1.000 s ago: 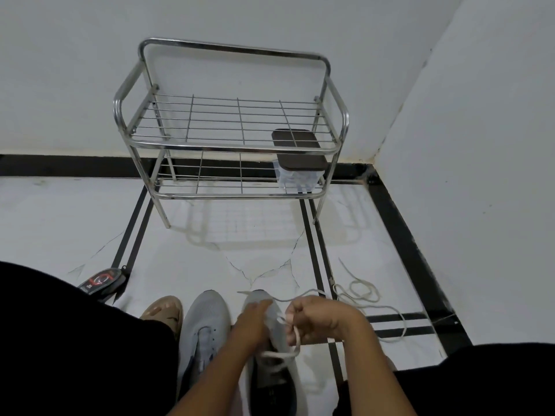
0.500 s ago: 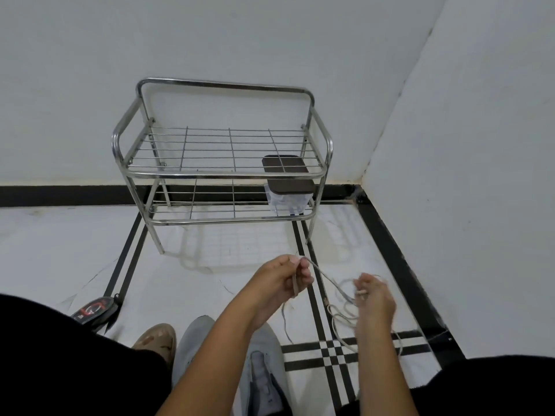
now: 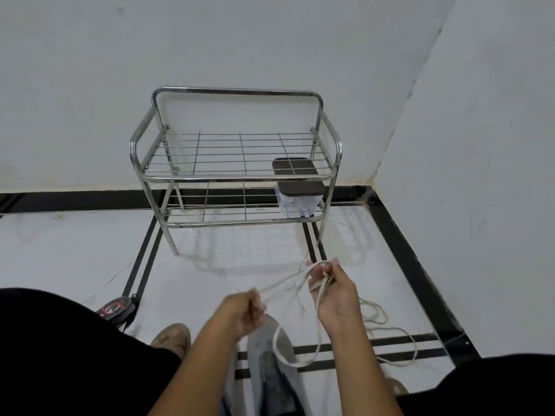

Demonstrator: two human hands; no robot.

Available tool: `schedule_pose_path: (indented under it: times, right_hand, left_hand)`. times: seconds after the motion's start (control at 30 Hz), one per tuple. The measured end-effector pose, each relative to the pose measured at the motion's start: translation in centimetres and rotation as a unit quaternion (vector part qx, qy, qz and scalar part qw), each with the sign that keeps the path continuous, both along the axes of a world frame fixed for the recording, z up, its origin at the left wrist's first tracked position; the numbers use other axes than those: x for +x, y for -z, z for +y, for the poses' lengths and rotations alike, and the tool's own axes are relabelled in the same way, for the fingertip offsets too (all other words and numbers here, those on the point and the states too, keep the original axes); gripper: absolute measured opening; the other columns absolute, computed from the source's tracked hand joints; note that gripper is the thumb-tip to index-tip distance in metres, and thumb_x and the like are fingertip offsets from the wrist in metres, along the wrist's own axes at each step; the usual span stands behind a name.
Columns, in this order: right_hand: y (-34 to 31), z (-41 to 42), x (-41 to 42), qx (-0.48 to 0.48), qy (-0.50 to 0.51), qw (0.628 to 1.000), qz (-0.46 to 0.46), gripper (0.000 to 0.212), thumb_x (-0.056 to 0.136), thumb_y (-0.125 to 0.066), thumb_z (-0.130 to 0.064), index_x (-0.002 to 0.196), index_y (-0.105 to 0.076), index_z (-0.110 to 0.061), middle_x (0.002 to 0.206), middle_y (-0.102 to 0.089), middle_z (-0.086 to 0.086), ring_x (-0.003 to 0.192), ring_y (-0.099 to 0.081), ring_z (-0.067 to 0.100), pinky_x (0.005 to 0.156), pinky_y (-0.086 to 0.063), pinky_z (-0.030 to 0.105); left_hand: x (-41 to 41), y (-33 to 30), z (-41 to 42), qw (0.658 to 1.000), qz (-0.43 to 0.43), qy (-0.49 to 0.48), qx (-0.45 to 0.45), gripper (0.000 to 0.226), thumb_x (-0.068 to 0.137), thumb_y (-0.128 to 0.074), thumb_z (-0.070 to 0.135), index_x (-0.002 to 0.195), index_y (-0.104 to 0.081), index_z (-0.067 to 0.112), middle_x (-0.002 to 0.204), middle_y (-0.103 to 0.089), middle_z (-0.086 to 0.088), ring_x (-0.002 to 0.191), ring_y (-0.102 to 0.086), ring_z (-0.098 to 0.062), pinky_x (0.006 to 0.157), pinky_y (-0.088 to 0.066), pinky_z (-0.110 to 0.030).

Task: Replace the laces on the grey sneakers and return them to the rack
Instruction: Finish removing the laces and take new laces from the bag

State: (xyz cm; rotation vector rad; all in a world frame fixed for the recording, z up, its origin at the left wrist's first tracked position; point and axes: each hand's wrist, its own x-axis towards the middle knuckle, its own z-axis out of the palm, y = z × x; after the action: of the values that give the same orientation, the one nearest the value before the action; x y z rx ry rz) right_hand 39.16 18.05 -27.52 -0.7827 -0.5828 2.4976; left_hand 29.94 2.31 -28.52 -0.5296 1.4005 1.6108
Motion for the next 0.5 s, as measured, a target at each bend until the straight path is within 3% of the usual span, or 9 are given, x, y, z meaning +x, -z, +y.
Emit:
schedule_pose_path:
  times: [0.03,0.1,0.17,0.27,0.33,0.4,0.5]
  right_hand:
    - [0.6,-0.2,-0.2,-0.034,0.020,0.999,-0.024,0.027,0.095,-0.056,-0.029,0.075,-0.056,-0.013,0.075,-0.060,0.009,0.069,-0.071,0.017,0.087,-0.052,0.033]
    - [2.4,-0.4,0.0,-0.072,0.042,0.990,-0.115,0.024,0.095,-0.059,-0.032,0.083,-0.056,-0.012,0.067,-0.057,0.006,0.045,-0.058,0.015,0.062,-0.057,0.031]
    - [4.5,0.0,0.9,-0.028,0.029,0.962,-0.269,0.021,0.096,-0.059,-0.029,0.093,-0.057,-0.009,0.068,-0.051,0.006,0.036,-0.039,0.011,0.043,-0.046,0.023]
    - [6.4,2.1,1.4,0.120,-0.005,0.861,-0.494,0.028,0.097,-0.049,-0.027,0.109,-0.057,-0.004,0.088,-0.060,0.013,0.052,-0.048,0.020,0.047,-0.042,0.026]
    - [6.3,4.3,1.0,0.202,-0.015,0.800,-0.565,0.032,0.097,-0.046,-0.022,0.120,-0.053,-0.001,0.102,-0.064,0.015,0.066,-0.058,0.026,0.056,-0.047,0.031]
    - [5.9,6.7,0.5,0.289,-0.037,0.752,-0.592,0.034,0.096,-0.045,-0.014,0.128,-0.045,-0.001,0.119,-0.060,0.017,0.089,-0.061,0.030,0.071,-0.048,0.033]
    - [6.3,9.1,0.2,0.422,-0.177,0.677,-0.576,0.048,0.096,-0.048,-0.013,0.142,-0.034,-0.013,0.135,-0.050,0.015,0.099,-0.057,0.026,0.069,-0.043,0.024]
  left_hand:
    - [2.0,1.6,0.5,0.999,-0.018,0.050,-0.006,0.031,0.096,-0.047,0.004,0.066,-0.050,0.008,0.051,-0.048,-0.005,0.042,-0.049,-0.015,0.041,-0.049,-0.022]
    - [5.5,4.3,1.3,0.987,-0.009,0.156,-0.047,0.031,0.093,-0.045,0.002,0.063,-0.048,0.010,0.053,-0.049,-0.006,0.048,-0.048,-0.018,0.046,-0.046,-0.021]
    - [7.3,6.5,1.1,0.958,0.066,0.246,-0.131,0.028,0.091,-0.048,0.003,0.064,-0.048,0.011,0.058,-0.054,-0.009,0.054,-0.053,-0.020,0.055,-0.047,-0.025]
    - [6.4,8.1,-0.2,0.885,0.195,0.341,-0.249,0.020,0.093,-0.050,0.013,0.074,-0.055,0.010,0.083,-0.062,-0.022,0.081,-0.064,-0.028,0.072,-0.049,-0.032]
    - [4.7,8.7,-1.5,0.858,0.232,0.335,-0.311,0.018,0.095,-0.046,0.015,0.104,-0.060,0.006,0.109,-0.063,-0.018,0.101,-0.061,-0.030,0.083,-0.050,-0.029]
    - [3.3,8.9,-2.4,0.831,0.258,0.338,-0.358,0.025,0.094,-0.048,0.014,0.117,-0.056,0.008,0.119,-0.060,-0.014,0.105,-0.058,-0.028,0.090,-0.051,-0.035]
    - [1.7,10.2,-4.2,0.794,0.229,0.363,-0.431,0.046,0.091,-0.052,0.023,0.134,-0.045,0.008,0.135,-0.049,-0.015,0.120,-0.050,-0.031,0.100,-0.045,-0.038]
